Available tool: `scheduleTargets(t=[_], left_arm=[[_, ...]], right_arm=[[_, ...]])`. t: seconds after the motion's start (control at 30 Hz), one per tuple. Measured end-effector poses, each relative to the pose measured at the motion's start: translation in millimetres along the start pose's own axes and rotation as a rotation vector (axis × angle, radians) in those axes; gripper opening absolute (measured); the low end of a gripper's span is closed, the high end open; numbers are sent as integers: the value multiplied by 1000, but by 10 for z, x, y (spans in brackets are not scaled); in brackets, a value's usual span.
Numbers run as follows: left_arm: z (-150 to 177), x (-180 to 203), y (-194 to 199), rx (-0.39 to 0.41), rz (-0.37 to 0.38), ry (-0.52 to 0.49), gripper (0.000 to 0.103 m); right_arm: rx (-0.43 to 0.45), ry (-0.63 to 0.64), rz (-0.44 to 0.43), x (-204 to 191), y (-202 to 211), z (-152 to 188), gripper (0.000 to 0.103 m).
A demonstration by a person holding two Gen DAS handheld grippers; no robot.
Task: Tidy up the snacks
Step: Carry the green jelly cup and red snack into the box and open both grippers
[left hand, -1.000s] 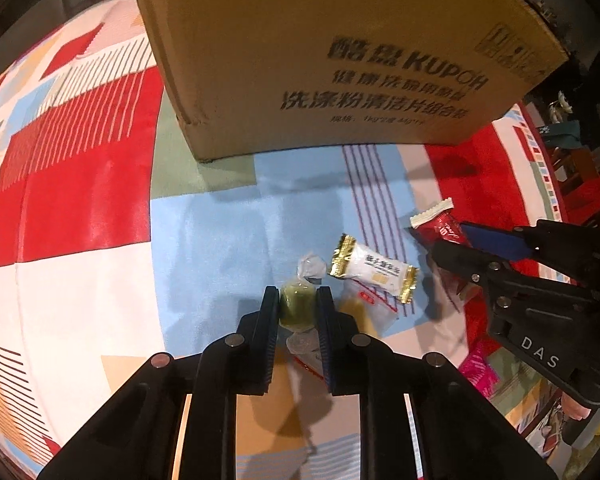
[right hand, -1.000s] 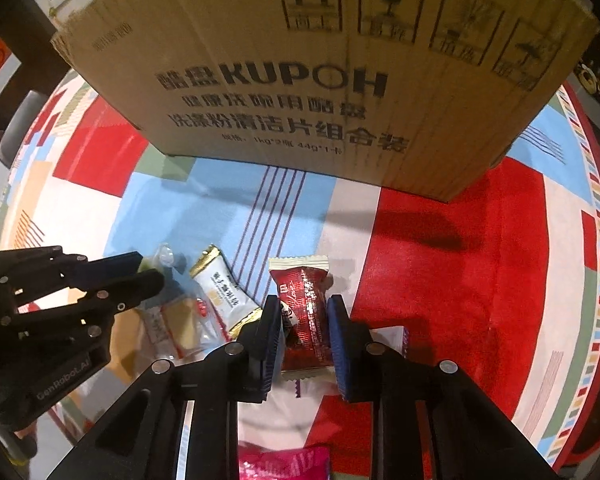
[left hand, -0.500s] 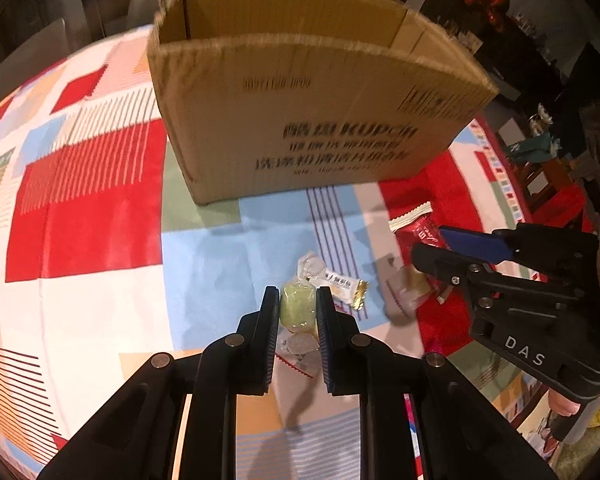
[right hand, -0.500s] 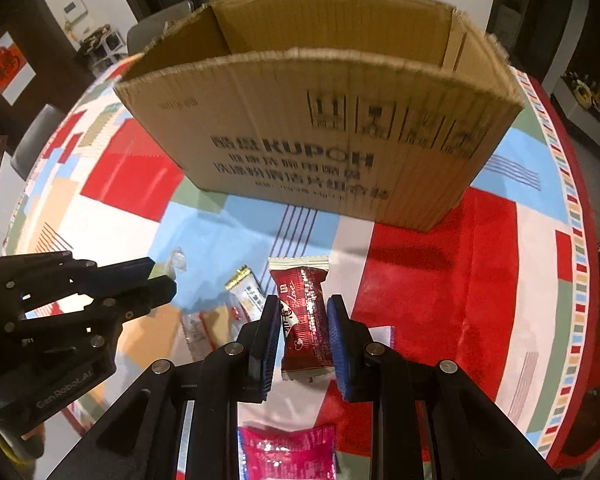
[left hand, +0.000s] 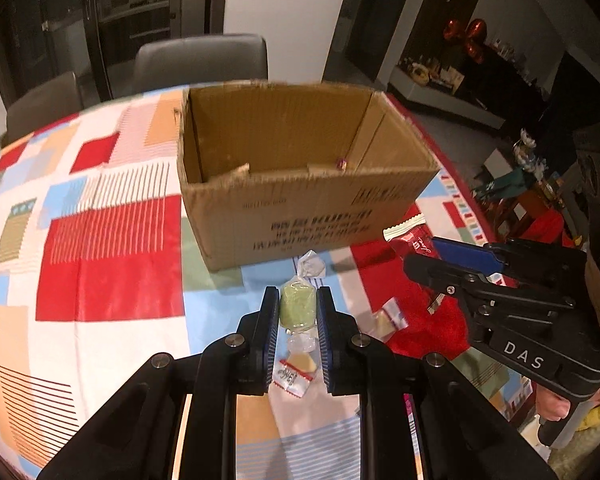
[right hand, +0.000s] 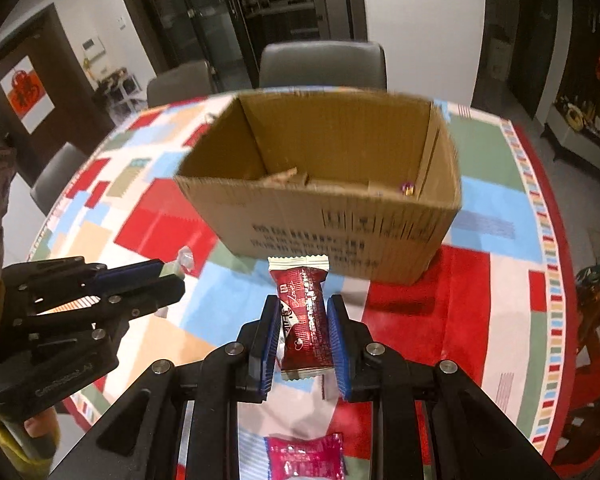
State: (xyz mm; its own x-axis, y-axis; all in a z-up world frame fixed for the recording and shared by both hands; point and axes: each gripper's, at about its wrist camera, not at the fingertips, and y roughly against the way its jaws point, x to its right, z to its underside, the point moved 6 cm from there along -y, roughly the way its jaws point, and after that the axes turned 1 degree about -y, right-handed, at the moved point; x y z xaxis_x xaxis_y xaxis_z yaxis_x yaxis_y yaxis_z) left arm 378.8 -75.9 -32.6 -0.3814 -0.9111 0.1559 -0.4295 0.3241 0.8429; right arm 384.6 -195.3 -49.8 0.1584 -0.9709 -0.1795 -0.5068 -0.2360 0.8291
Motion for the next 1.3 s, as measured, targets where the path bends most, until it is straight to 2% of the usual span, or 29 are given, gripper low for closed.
scheduleTargets(t=[0.6,0.77,1.0,1.17,1.2,1.23,1.27,1.3], left_arm=[[-571,86,476,161,-27,-40,19],[-748,49,469,183,-28,-32,19],[-1017,-61,325,177,-38,-3,19],[-1262,-126,232,198,-88,-12,19],[-1298,-138,217,204,-100,-13,23],[-1335,-148,207,214,-117,-19,37],[-1349,-147,206,225,-131,-26,44],[-1355,-146,218,237,-145,-34,51]], right_arm=[[178,-28,-19,11,525,-534,25],[225,-24,-3,19,576,-700,25],[239,-34,24,93,494,-938,25],[238,-48,42,154,412,-1092,25],[239,-51,49,173,394,-1132,25],[240,-57,53,202,380,-1152,26],[243,-63,58,224,374,-1175,29],[244,-68,65,243,371,-1191,39]])
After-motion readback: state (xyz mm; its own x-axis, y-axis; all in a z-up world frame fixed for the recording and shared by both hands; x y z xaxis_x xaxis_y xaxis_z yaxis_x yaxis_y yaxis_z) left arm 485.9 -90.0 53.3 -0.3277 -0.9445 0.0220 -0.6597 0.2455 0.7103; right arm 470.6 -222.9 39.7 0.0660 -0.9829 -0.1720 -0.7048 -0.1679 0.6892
